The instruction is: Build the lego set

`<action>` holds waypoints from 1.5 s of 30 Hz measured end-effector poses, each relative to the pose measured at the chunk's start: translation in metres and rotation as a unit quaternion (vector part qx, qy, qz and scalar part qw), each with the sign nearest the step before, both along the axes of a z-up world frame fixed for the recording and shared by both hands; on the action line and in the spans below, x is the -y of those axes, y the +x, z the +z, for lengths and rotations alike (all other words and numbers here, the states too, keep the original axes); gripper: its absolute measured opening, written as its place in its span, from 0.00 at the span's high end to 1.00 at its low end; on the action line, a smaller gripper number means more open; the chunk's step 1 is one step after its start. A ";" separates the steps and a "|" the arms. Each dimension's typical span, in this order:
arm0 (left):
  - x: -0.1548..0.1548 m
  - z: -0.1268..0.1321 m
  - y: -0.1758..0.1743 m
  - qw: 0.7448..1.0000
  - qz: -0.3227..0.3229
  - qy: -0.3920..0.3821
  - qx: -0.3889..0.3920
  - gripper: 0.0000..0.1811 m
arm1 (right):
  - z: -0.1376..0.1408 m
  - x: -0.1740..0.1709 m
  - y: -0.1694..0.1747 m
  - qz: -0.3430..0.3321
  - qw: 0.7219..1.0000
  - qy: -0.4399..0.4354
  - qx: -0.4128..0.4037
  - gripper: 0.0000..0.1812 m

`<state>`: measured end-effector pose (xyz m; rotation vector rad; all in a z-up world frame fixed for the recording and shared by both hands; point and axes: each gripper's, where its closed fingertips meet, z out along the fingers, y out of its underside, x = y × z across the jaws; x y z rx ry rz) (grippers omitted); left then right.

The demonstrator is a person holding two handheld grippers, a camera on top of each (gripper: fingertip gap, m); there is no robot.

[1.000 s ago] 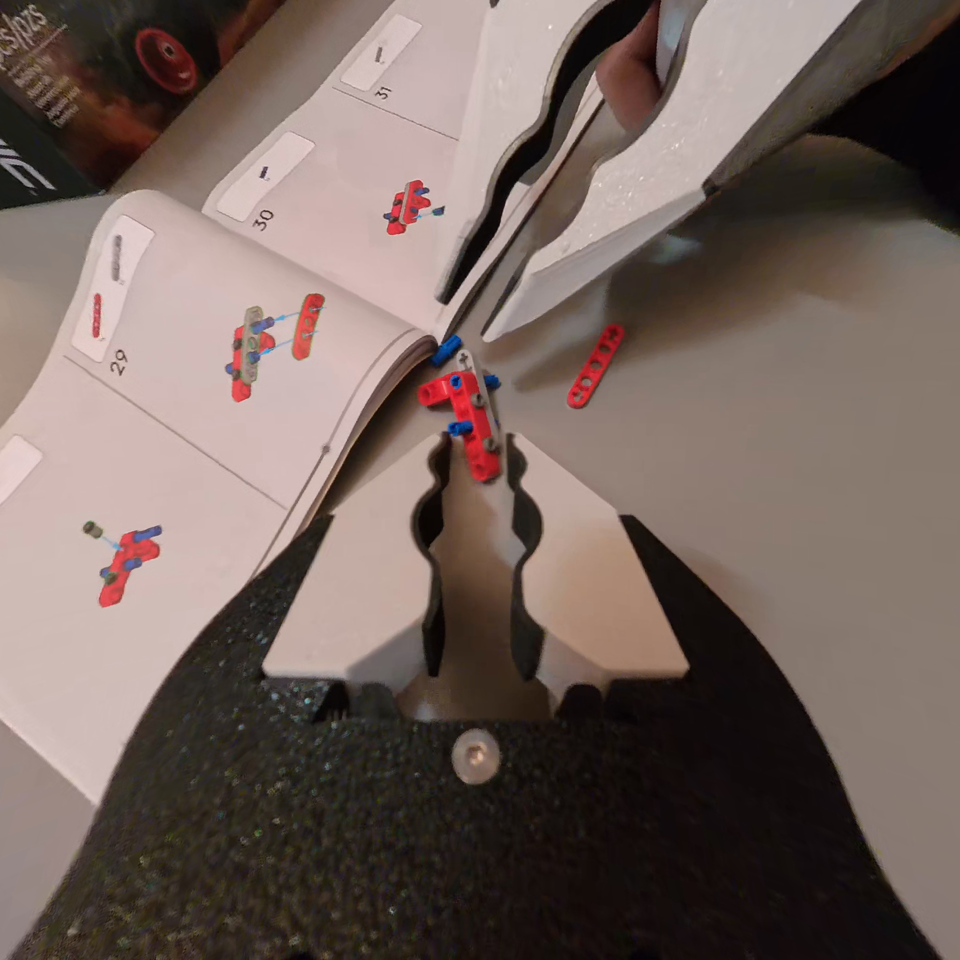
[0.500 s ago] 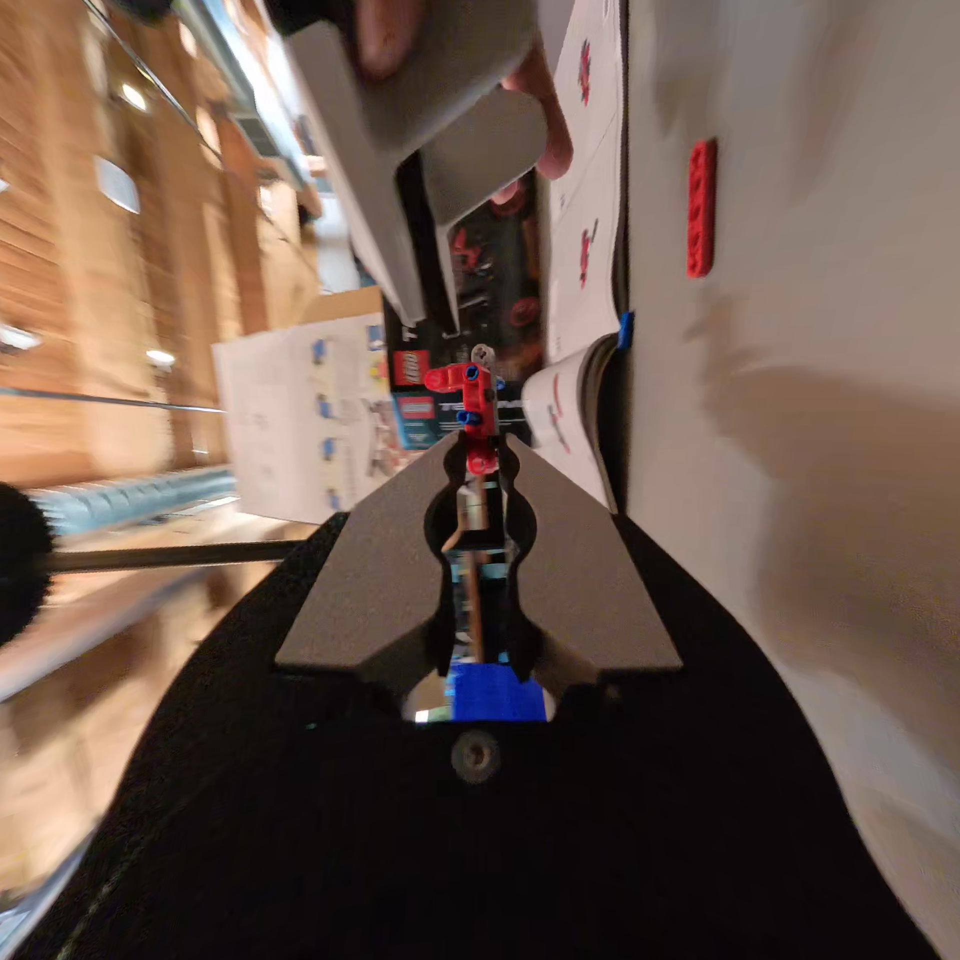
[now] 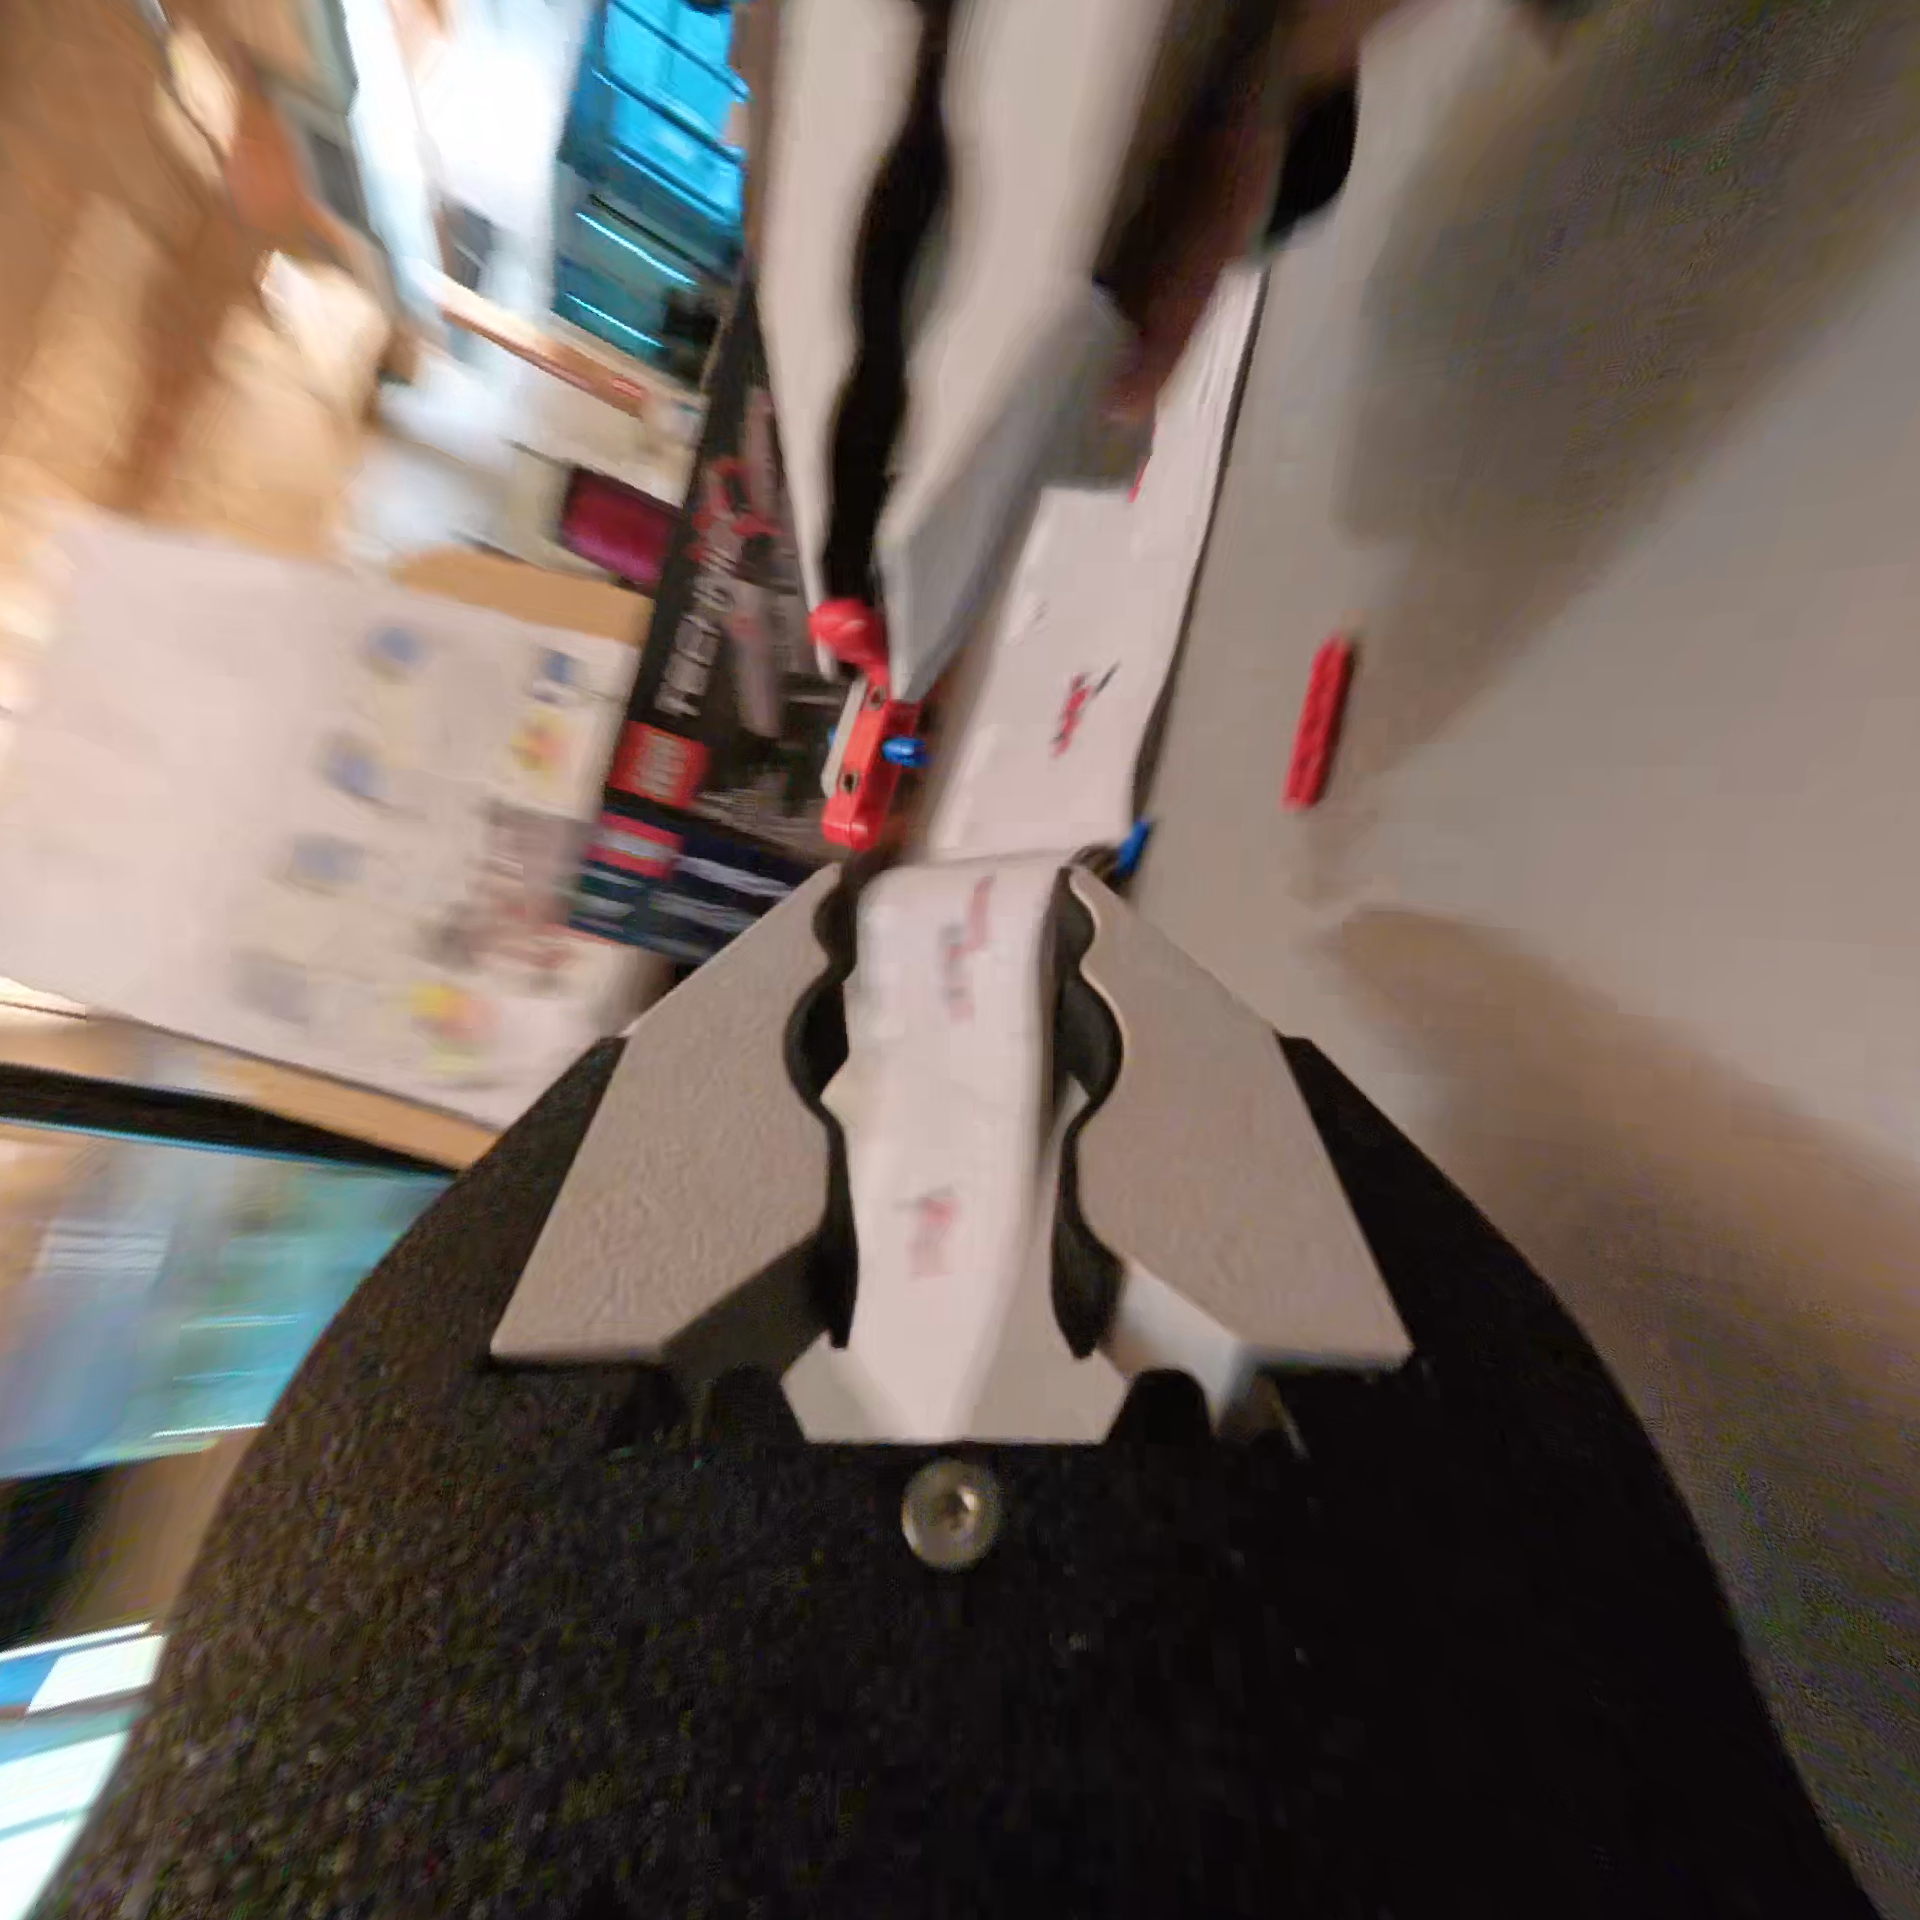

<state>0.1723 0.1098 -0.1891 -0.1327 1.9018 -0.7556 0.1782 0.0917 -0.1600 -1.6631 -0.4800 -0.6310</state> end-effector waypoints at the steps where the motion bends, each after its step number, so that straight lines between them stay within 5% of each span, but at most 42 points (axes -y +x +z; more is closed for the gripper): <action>1: 0.004 0.004 -0.004 0.991 -0.017 -0.105 -0.084 0.78 | 0.001 0.002 -0.003 -0.007 0.996 0.001 0.086 0.95; 4: 0.006 0.034 -0.009 0.881 -0.074 -0.382 -0.268 0.77 | 0.000 0.001 -0.011 -0.025 0.981 -0.006 0.191 0.95; 7: -0.001 0.041 -0.010 0.784 -0.109 -0.492 -0.364 0.82 | 0.012 -0.001 -0.029 -0.012 0.971 0.026 0.238 0.95; 13: 0.012 0.034 -0.028 0.725 -0.162 -0.511 -0.433 0.85 | 0.015 -0.009 -0.049 0.009 0.969 0.041 0.244 0.95; 17: 0.019 0.031 -0.034 0.738 -0.178 -0.488 -0.430 0.96 | 0.008 -0.011 -0.047 0.011 0.975 0.026 0.220 0.95; 27: -0.004 0.016 -0.010 0.920 -0.113 -0.312 -0.210 0.96 | -0.003 -0.003 -0.018 0.018 0.996 0.020 -0.079 0.86; 30: -0.003 0.016 -0.012 0.957 -0.124 -0.231 -0.124 0.96 | -0.005 -0.001 -0.022 0.048 0.986 0.011 -0.161 0.94; 34: 0.008 0.018 -0.023 0.961 -0.168 -0.207 -0.080 0.96 | -0.011 -0.004 -0.032 0.087 0.971 -0.010 -0.221 0.91; 45: 0.008 0.020 -0.029 0.951 -0.191 -0.232 -0.075 0.96 | -0.017 0.004 -0.025 0.079 0.977 -0.025 -0.195 0.87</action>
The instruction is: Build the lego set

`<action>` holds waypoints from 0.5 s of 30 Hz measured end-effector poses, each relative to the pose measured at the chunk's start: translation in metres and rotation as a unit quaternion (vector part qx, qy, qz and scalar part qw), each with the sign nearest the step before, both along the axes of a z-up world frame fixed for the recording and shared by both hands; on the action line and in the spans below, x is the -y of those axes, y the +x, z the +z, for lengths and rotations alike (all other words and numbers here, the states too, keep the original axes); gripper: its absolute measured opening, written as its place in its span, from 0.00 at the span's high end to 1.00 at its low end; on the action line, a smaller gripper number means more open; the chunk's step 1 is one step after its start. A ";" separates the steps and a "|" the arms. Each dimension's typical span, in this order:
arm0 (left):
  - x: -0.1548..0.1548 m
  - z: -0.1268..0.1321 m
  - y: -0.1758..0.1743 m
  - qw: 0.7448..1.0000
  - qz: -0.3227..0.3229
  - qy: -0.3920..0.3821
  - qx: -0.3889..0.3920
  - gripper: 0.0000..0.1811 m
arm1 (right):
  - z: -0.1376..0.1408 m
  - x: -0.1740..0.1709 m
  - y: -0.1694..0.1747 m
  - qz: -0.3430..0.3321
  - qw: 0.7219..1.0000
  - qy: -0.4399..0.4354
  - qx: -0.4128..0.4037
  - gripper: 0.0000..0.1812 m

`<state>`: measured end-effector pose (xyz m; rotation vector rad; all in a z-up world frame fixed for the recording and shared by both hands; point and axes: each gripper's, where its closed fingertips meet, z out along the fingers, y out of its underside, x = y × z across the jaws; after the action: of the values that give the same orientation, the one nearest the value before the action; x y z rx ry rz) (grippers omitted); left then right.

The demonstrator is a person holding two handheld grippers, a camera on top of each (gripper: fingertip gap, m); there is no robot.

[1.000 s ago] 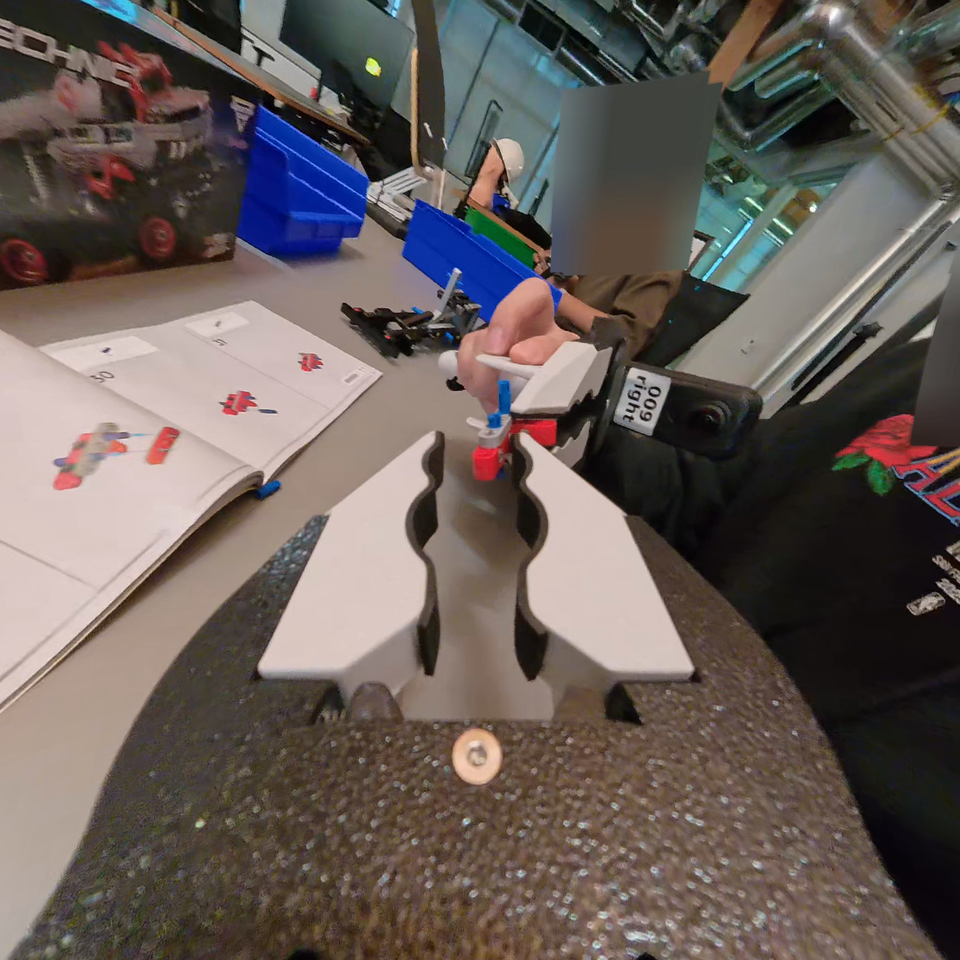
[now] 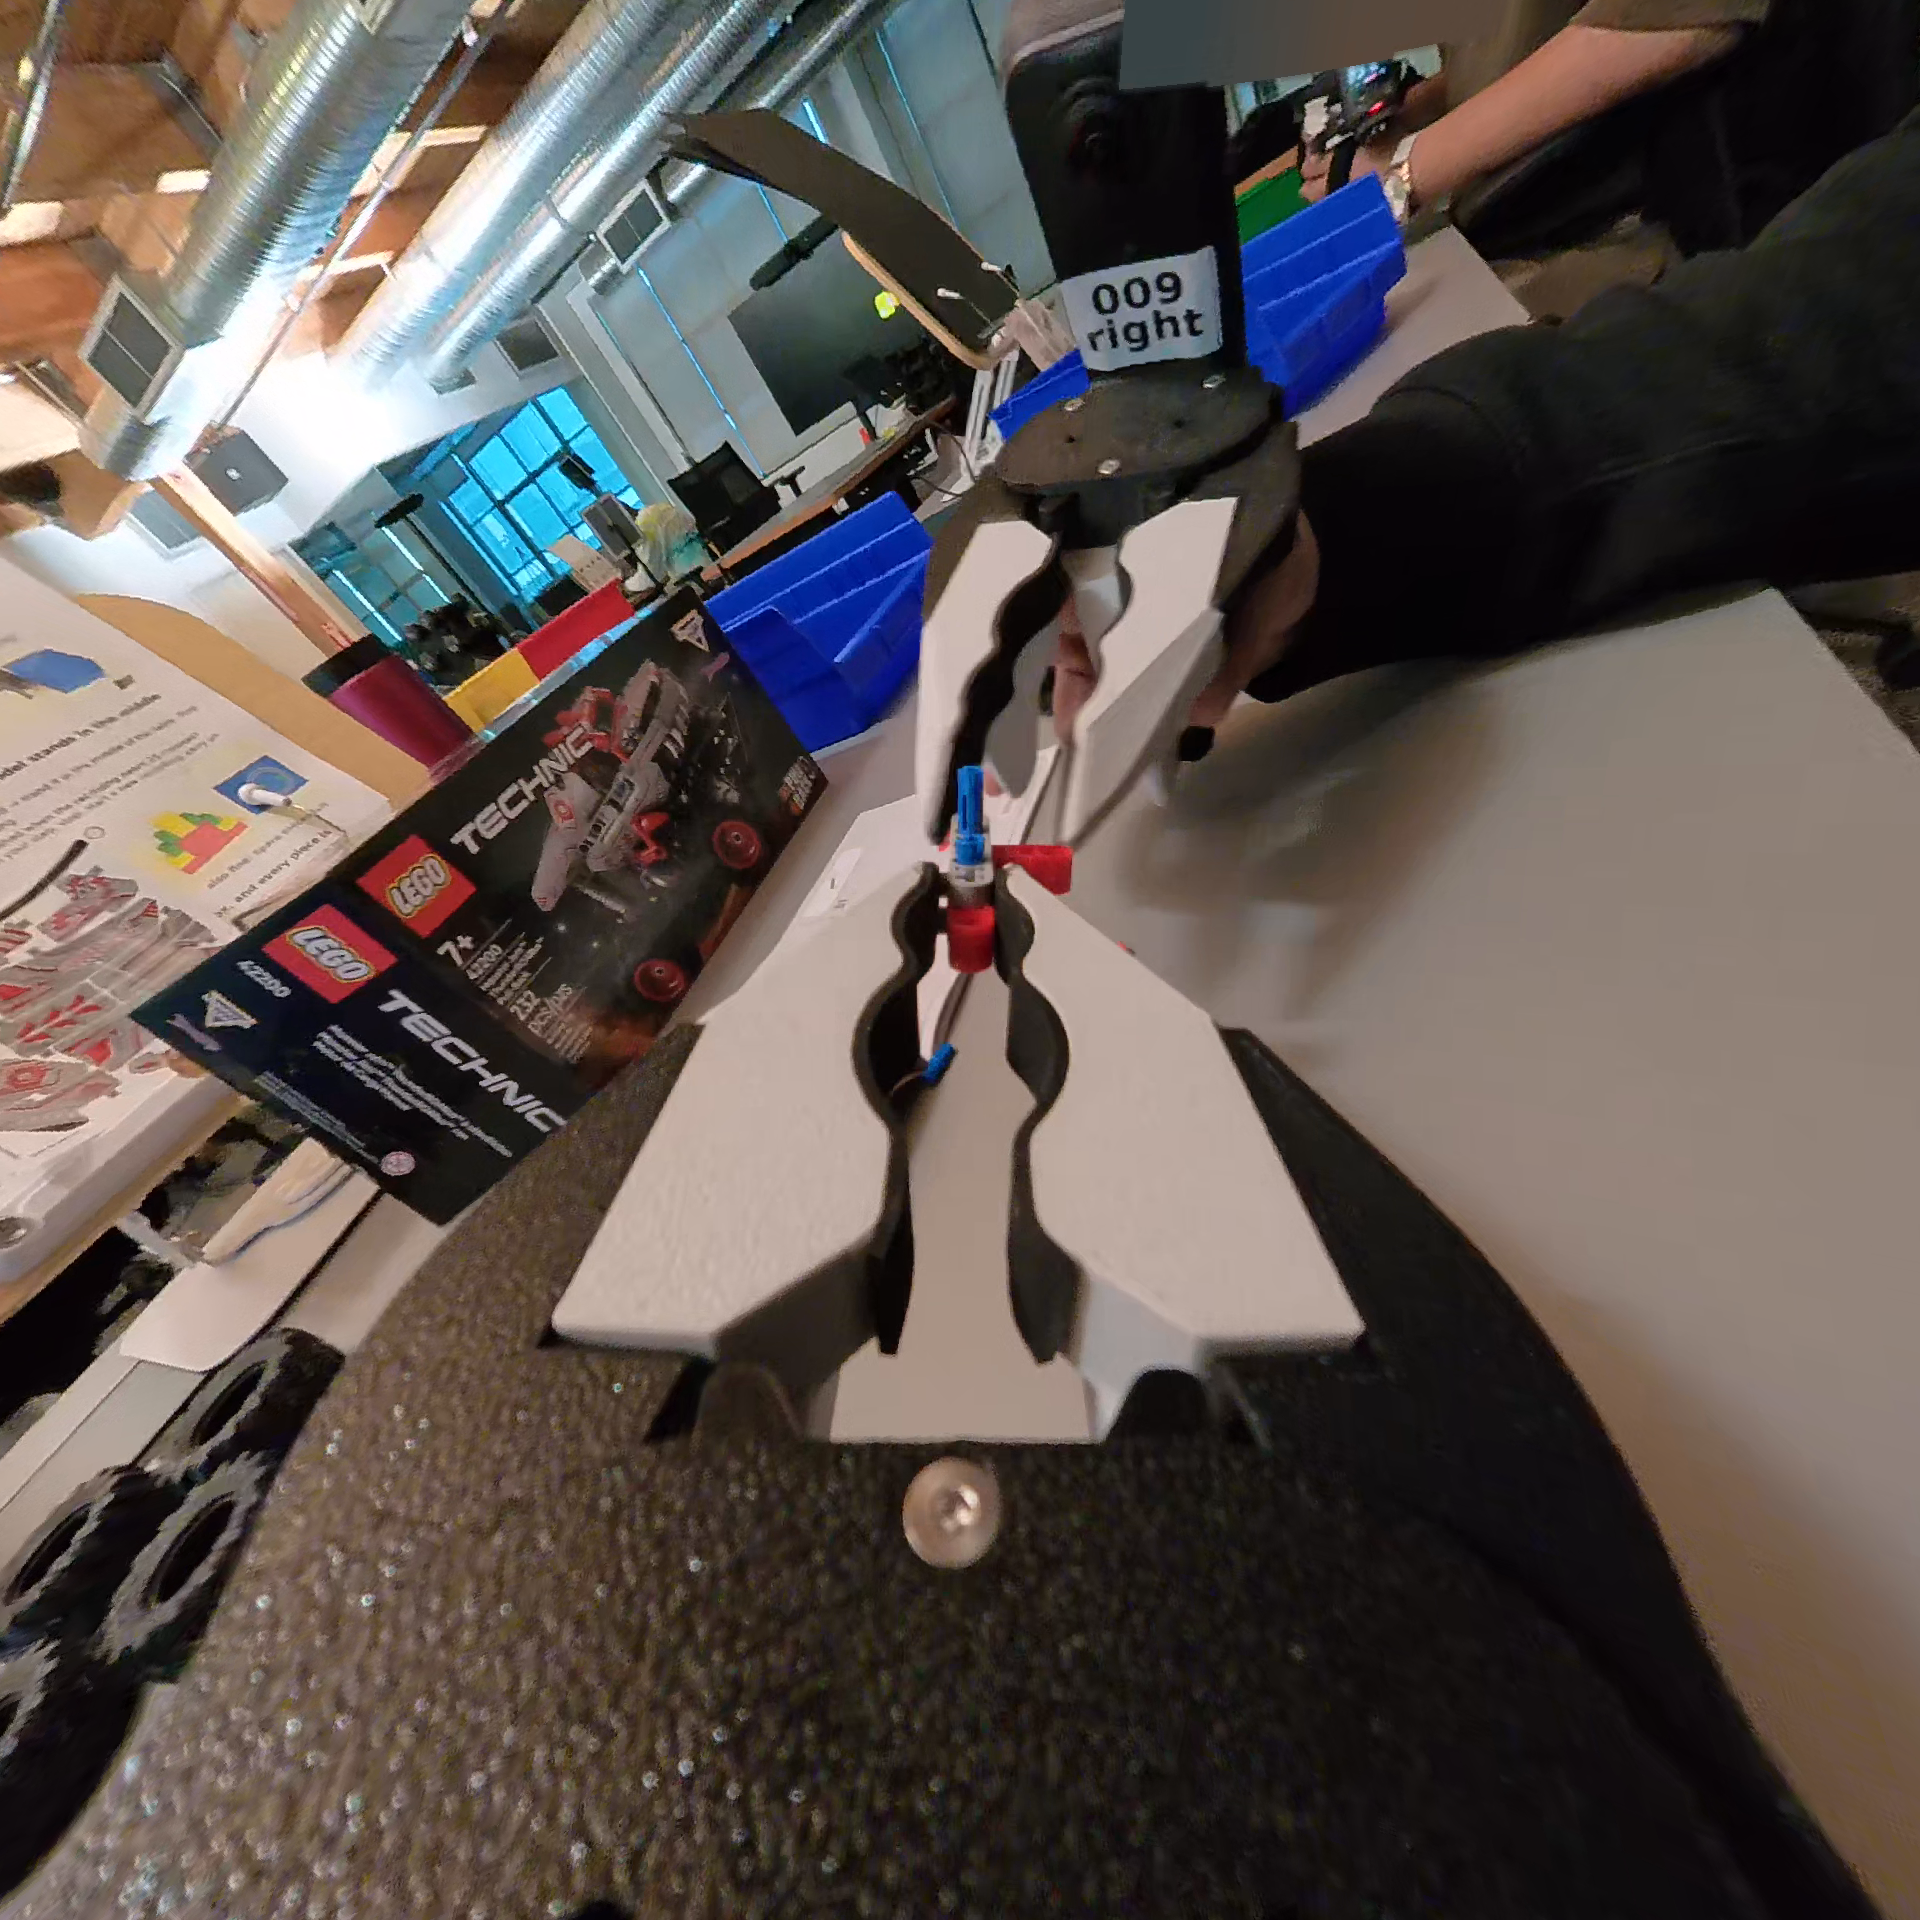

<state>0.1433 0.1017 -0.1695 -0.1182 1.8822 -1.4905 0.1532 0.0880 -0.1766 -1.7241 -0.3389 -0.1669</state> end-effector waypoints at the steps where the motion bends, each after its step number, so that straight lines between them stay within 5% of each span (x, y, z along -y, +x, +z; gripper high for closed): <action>1: 0.001 -0.001 -0.001 1.000 -0.004 -0.001 -0.002 0.96 | 0.001 0.001 0.002 -0.004 1.000 0.004 0.002 0.88; 9: 0.010 -0.004 -0.005 1.000 -0.020 -0.003 -0.007 0.96 | 0.001 0.002 -0.013 0.035 0.999 -0.001 0.011 0.86; 15: 0.013 -0.005 -0.005 1.000 -0.022 0.003 -0.004 0.96 | -0.001 0.003 -0.016 0.044 0.999 -0.007 0.021 0.95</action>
<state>0.1379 0.0885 -0.1742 -0.0818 1.9073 -1.5154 0.1371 0.0855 -0.1776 -1.7180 -0.4483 -0.1371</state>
